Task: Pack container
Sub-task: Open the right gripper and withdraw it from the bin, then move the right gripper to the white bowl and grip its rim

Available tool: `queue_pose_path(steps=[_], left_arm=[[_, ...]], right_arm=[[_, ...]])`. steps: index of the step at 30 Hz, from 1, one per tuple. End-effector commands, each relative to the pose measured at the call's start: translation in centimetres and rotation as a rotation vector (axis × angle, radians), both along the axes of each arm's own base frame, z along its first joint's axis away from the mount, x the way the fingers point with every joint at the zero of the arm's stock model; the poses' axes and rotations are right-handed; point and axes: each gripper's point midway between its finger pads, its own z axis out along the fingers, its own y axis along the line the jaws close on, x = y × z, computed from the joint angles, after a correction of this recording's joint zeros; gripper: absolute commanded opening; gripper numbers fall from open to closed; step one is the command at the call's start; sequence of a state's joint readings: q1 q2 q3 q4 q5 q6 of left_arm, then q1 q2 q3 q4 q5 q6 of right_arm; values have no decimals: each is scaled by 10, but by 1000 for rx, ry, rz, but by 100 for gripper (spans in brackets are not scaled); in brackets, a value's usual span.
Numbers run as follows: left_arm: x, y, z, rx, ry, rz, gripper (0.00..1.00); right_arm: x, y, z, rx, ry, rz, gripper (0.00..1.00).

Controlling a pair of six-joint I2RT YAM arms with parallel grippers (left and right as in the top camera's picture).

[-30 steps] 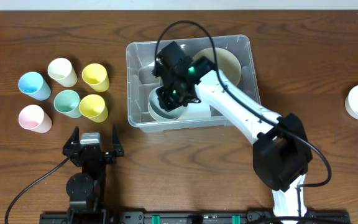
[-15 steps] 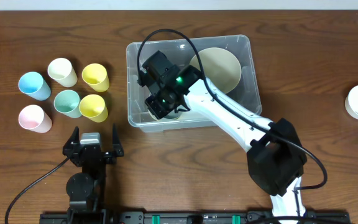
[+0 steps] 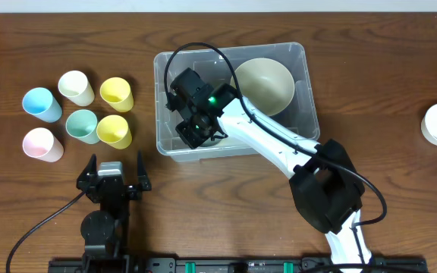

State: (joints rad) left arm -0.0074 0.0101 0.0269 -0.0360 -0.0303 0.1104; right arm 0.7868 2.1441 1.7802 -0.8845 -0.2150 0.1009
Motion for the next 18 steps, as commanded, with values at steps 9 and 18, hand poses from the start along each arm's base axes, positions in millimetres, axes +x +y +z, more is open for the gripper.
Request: queue_pose_path(steps=[9,18], left_arm=[[-1,5,-18,20,52,25,98],[-1,5,-18,20,52,25,98]], right_arm=[[5,3,9,-3,-37,34,39],[43,-6,107,31,-165,-53,44]])
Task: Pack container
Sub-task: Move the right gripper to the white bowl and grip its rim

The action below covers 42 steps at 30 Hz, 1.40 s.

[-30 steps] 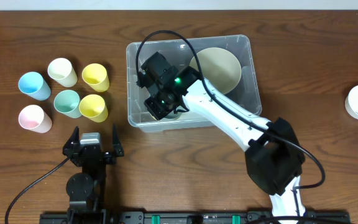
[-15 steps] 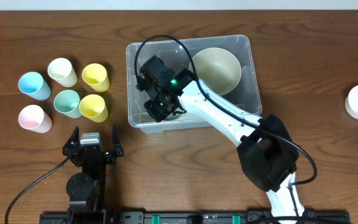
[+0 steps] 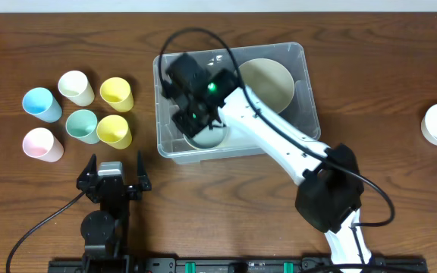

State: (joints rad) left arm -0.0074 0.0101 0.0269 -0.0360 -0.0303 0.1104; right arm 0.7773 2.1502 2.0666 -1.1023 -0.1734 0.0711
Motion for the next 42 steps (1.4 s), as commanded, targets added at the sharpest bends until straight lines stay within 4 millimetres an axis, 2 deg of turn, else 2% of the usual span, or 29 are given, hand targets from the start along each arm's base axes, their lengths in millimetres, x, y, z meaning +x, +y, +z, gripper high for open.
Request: queue_pose_path(steps=[1,3,5,8,14,17,18,25,29,36,42], left_arm=[[-1,5,-18,20,52,25,98],[-1,5,-18,20,52,25,98],[-1,5,-18,20,52,25,98],[-1,5,-18,20,52,25,98],[-1,5,-18,20,52,25,98],[-1,5,-18,20,52,25,98],[-1,5,-18,20,52,25,98],[-1,5,-18,20,52,25,98],[-1,5,-18,20,52,25,98],[-1,5,-18,20,52,24,98],[-1,5,-18,20,52,25,98]], right_arm=[[30,-14,44,24,-93,-92,44],[42,-29,63,38,-102,-160,45],[57,-54,74,38,-89,-274,44],[74,-97,75,23,-35,-428,44],[99,-217,61,-52,111,-830,44],[104,-276,58,-70,160,-981,43],[104,-286,57,-74,170,-1005,43],[86,-396,51,-150,263,-1278,38],[71,-446,44,-179,312,-1414,37],[41,-502,18,-219,430,-1582,37],[14,-531,-17,-251,543,-1671,37]])
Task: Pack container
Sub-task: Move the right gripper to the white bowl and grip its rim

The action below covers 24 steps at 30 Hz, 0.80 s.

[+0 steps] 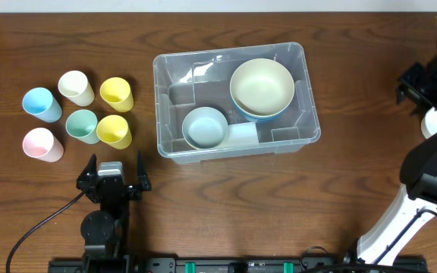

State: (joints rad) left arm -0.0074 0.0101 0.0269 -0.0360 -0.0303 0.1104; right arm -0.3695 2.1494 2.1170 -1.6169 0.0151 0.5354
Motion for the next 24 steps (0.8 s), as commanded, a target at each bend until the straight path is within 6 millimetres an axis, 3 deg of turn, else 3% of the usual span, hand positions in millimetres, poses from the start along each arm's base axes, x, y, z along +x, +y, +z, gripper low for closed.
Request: queue_pose_path(steps=[1,12,19,24], left_arm=[[-1,5,-18,20,52,25,98],[-1,5,-18,20,52,25,98],[-1,5,-18,20,52,25,98],[-1,5,-18,20,52,25,98]], right_arm=[[-15,-16,-13,-2,41,-77,37],[-43,-63,-37,3,62,-248,38],[-47,-98,-38,-35,9,-263,39],[-40,-118,-39,-66,-55,-195,39]])
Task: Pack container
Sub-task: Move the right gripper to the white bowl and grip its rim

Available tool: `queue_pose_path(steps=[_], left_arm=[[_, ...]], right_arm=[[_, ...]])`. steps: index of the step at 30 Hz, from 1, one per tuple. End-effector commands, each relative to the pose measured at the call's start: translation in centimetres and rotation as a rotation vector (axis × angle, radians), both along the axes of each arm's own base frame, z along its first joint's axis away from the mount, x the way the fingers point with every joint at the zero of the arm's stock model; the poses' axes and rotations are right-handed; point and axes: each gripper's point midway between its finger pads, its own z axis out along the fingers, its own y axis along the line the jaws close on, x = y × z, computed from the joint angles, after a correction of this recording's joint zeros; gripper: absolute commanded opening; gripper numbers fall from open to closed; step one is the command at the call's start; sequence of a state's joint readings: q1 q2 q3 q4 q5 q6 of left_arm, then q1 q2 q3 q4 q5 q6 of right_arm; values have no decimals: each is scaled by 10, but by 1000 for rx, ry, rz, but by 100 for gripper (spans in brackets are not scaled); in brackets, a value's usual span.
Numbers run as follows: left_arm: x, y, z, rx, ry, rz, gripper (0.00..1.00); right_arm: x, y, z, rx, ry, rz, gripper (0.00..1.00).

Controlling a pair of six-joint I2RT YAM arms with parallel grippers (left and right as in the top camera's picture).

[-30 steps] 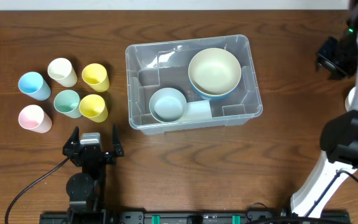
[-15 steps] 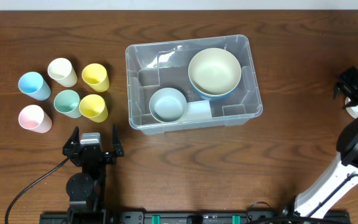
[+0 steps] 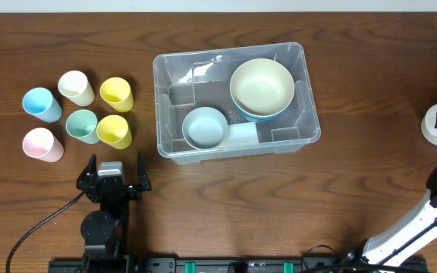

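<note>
The clear plastic container (image 3: 160,98) stands mid-table. In its back right part a cream bowl (image 3: 262,83) is nested on a blue one; a small pale blue bowl (image 3: 205,127) sits in the front left compartment. A white bowl (image 3: 432,126) rests at the table's right edge, and my right gripper is on top of it, mostly cut off by the frame, so its jaws cannot be read. My left gripper (image 3: 115,161) is parked at the front left, open and holding nothing.
Several cups stand in a cluster at the left: blue (image 3: 39,104), cream (image 3: 76,87), two yellow (image 3: 116,93), teal (image 3: 82,125) and pink (image 3: 41,143). A cable runs from the left arm's base toward the front edge.
My right gripper was higher up at the right edge, around the back right; it is now lower, over the white bowl. The container's contents and the left arm are unchanged.
My right gripper was down in the container's front left compartment. Then it was lifted a little, with the small pale blue bowl showing beneath it. Later the arm was away at the right edge and the bowl stayed in the compartment. Now the gripper is at the white bowl.
</note>
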State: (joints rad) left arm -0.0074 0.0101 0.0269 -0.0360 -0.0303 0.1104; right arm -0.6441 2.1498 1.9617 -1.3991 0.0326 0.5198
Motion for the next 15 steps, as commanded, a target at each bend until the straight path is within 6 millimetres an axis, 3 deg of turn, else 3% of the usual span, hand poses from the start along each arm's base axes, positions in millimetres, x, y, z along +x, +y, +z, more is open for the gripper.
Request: queue_pose_path(steps=[1,8,15], left_arm=[[-1,5,-18,20,52,25,98],[-1,5,-18,20,52,25,98],[-1,5,-18,20,52,25,98]], right_arm=[[0,-12,0,-30,-12,77,39],[5,-21,-4,-60,-36,78,38],[-22,-34,-26,-75,28,-104,34]])
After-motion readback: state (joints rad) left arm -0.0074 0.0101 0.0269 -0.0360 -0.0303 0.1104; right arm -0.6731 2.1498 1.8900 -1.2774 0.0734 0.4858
